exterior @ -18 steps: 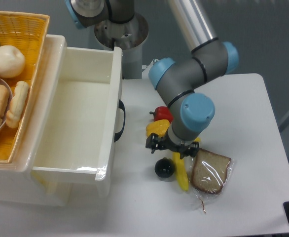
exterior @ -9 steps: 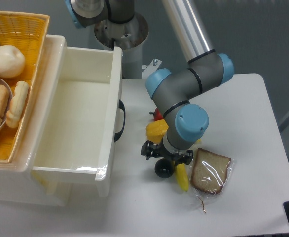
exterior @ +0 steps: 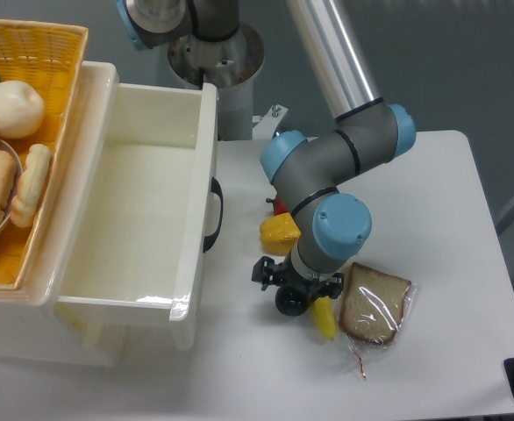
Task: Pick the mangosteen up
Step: 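Lower the open gripper around the mangosteen, then close the gripper fingers on the mangosteen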
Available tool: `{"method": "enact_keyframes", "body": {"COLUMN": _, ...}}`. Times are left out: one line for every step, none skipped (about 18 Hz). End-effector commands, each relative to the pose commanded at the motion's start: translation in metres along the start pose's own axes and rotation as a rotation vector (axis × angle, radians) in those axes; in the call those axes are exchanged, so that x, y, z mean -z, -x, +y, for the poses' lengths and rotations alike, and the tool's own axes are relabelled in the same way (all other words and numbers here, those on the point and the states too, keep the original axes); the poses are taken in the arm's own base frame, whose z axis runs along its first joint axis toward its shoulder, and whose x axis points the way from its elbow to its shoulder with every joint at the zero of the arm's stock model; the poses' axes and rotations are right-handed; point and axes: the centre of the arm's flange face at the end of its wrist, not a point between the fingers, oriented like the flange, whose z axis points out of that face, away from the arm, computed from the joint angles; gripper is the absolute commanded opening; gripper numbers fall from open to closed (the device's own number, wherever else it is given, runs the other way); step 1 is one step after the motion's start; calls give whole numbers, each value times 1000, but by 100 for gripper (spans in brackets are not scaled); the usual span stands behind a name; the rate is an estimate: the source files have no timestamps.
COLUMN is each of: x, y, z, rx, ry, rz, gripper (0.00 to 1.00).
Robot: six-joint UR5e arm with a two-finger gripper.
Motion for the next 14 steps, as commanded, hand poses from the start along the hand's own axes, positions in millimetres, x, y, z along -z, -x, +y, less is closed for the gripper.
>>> {"method": "enact_keyframes", "body": {"x": -1, "y": 0, "z": 0, "rx": -1, "ry": 1, "rz": 1, "gripper": 100}}
{"method": "enact_keyframes", "body": {"x": -3, "y": -1, "z": 0, "rx": -2, "ry": 4, "rz": 3, "gripper": 100}}
{"method": "enact_keyframes", "body": {"x": -4, "y": -2, "z": -1, "rx": -4, "ry": 6, "rz": 4, "gripper": 100}}
{"method": "enact_keyframes", "body": {"x": -6, "y": -4, "z": -2, "rx": -8, "ry": 9, "rz": 6, "gripper": 100}}
{"method": "enact_keyframes", "body": {"x": -8, "y": -4, "z": -3, "rx": -9, "ry": 10, "rz": 6, "gripper": 100}}
{"method": "enact_keyframes", "body": {"x": -11, "y": -4, "z": -3, "rx": -8, "ry": 14, "rz": 9, "gripper": 100}}
{"method": "enact_keyframes", "body": {"x": -11, "y": -5, "z": -3, "rx": -10, "ry": 13, "rz": 8, "gripper": 100}}
{"method": "enact_keyframes", "body": {"x": -12, "y": -5, "z": -4, "rx": -12, "ry": 13, "rz": 8, "gripper": 100}}
{"method": "enact_keyframes", "body": {"x": -12, "y": -9, "z": -6, "rx": -18, "ry": 14, "rz": 8, "gripper": 100}}
{"method": "enact_keyframes", "body": {"x": -14, "y": -11, "z": -6, "rx": -20, "ry": 17, "rz": 10, "gripper": 100}}
{"method": "enact_keyframes", "body": {"x": -16, "y": -10, "z": -6, "rx": -20, "ry": 18, "rz": 11, "gripper": 100}}
{"method": "enact_keyframes", "body": {"x": -16, "y": -11, "z": -7, "rx": -22, "ry": 18, "rz": 9, "gripper": 100}}
{"method": "enact_keyframes", "body": {"x": -17, "y": -10, "z": -8, "rx": -22, "ry": 19, "rz": 11, "gripper": 100}}
{"method": "enact_keyframes", "body": {"x": -17, "y": -10, "z": -7, "rx": -22, "ry": 20, "rz": 10, "gripper": 100}}
